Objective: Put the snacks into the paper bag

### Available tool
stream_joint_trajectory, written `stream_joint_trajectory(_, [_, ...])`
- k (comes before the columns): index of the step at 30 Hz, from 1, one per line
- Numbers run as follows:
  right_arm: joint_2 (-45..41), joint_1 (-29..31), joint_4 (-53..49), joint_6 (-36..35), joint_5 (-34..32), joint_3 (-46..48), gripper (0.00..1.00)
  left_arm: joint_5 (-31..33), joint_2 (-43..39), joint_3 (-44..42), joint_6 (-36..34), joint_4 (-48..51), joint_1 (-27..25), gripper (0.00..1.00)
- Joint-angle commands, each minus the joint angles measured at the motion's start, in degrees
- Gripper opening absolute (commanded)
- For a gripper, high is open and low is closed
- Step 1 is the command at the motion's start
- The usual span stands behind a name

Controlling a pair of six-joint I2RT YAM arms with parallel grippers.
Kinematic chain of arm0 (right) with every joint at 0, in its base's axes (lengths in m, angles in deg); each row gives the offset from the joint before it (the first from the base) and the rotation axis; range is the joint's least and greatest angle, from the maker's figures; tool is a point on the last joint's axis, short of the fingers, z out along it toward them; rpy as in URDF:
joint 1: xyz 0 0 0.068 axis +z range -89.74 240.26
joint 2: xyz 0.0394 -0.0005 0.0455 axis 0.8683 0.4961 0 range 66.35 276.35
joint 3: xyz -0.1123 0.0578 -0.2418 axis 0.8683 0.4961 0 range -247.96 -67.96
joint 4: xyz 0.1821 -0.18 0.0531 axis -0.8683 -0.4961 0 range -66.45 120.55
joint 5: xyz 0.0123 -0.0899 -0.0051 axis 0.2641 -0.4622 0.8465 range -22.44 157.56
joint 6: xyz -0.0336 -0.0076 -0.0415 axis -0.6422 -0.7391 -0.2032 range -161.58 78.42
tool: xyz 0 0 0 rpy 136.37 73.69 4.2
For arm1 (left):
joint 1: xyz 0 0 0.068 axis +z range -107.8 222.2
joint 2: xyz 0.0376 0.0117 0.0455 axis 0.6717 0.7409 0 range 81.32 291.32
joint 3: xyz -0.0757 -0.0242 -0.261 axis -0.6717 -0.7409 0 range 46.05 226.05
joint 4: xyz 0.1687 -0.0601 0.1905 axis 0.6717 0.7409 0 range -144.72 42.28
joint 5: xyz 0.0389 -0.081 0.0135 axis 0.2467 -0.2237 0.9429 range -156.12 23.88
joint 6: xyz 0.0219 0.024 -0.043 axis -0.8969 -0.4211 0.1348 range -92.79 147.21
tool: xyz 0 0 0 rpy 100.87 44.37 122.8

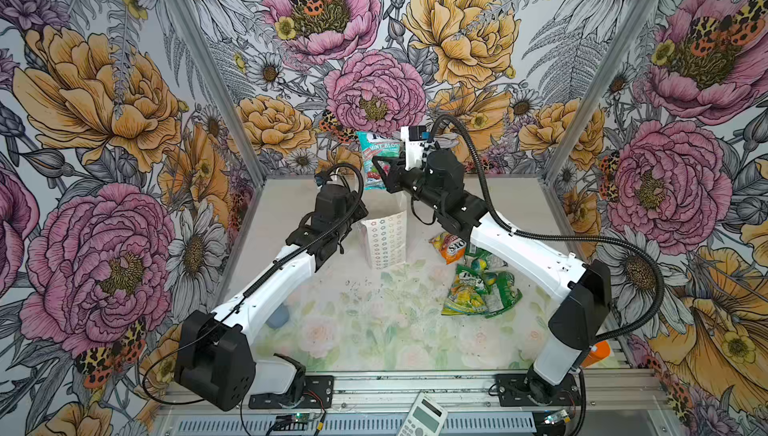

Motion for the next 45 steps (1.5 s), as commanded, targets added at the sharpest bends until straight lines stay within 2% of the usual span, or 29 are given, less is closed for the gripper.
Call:
stream_joint_trajectory(1, [0.9,0.5,1.0,-0.9,-1.2,-2.7,0.0,-1.4,-1.3,-0.8,0.4,-0.3,0.5,0.0])
stream_joint_trajectory(18, [2.5,1.0,-5.2,-7.3,-6.0,-2.2,0.0,-1.1,-1.5,-1.1,0.7,-0.5,0.5,0.0])
stream_joint_trajectory(26, [3.6,3.3,-8.9,-14.1,-13.2,-3.3,0.0,-1.0,-1.6,-1.3,0.9,-0.6,0.6,0.0])
stream_joint_trajectory(35, [5.9,5.2,-13.0,-16.2,-21.0,-5.9,0.0,-1.4,-1.6,-1.3,0.9,-0.7,0.6,0.0])
stream_joint_trajectory(45, [7.9,6.4,-15.2,-20.0,-26.9,-7.7,0.0,-1.3,-1.6,-1.4,1.0,-0.8,0.7,0.0])
